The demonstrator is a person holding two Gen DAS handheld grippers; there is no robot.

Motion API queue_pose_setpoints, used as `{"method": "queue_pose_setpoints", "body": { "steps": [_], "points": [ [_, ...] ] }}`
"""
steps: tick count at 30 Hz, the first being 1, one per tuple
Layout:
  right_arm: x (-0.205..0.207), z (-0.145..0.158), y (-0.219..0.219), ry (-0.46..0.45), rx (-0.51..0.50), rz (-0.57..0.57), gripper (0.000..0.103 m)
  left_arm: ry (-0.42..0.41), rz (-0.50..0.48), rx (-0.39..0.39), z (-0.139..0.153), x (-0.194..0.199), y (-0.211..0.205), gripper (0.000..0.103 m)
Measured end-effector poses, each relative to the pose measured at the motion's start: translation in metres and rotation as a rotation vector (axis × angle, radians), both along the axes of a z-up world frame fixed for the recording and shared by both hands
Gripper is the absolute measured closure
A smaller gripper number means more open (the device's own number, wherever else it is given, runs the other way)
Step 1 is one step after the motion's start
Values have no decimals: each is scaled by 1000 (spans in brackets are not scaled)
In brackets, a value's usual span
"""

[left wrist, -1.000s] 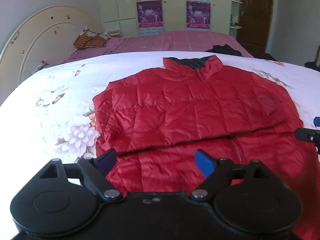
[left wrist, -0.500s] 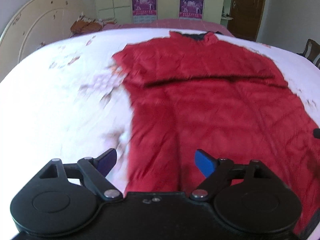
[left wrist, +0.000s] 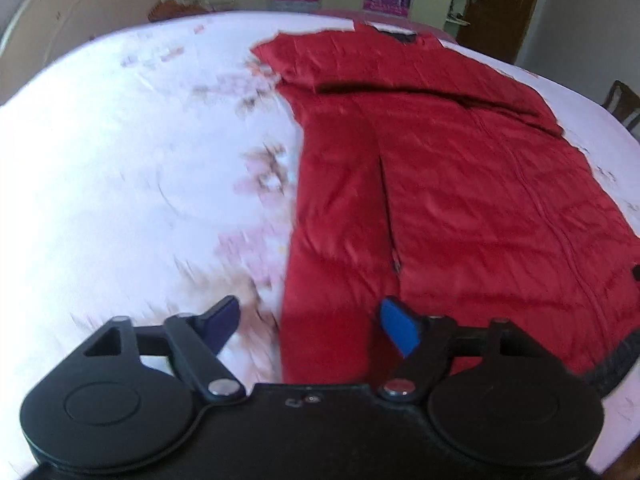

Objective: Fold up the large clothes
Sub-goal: 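Grasp the jacket hem with the right tool while the left tool grasps it too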

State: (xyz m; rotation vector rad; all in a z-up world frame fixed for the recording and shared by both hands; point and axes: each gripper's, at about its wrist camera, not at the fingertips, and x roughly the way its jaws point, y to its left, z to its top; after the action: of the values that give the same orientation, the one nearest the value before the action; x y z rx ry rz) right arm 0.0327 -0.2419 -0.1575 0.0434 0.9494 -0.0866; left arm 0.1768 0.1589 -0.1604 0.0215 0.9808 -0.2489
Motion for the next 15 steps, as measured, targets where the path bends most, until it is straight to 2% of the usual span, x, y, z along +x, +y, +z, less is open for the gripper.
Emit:
{"method": "queue_pose_setpoints", "body": {
  "steps": [2, 4, 5, 6, 8, 9, 10, 12, 15],
  "points": [
    [-6, -2, -1, 7, 34, 0, 18, 4, -6, -21, -1, -6, 0, 37],
    [-10, -3, 0, 10, 61, 9, 18, 11, -16, -44, -2, -11, -1, 49],
    [-12, -2, 1, 11, 71, 13, 27, 16, -18, -53, -2, -12, -2, 52],
    [-14, -3, 1, 16, 93, 19, 47, 24, -21, -68, -2, -14, -2, 58],
    [-16, -1, -1, 17, 134, 12, 56, 39, -26, -101, -2, -16, 0, 66],
    [-17, -1, -1, 18, 142, 16, 66, 46, -29, -118, -2, -17, 0, 73],
    [-17, 0, -1, 20, 155, 20, 71, 53, -32, -134, -2, -16, 0, 82],
    [-17, 3, -2, 28, 188, 24, 88, 61, -36, -171, 0, -16, 0, 90],
    [-17, 11, -6, 17, 223, 21, 93, 47, -34, -210, 7, -16, 0, 94]
  ]
}}
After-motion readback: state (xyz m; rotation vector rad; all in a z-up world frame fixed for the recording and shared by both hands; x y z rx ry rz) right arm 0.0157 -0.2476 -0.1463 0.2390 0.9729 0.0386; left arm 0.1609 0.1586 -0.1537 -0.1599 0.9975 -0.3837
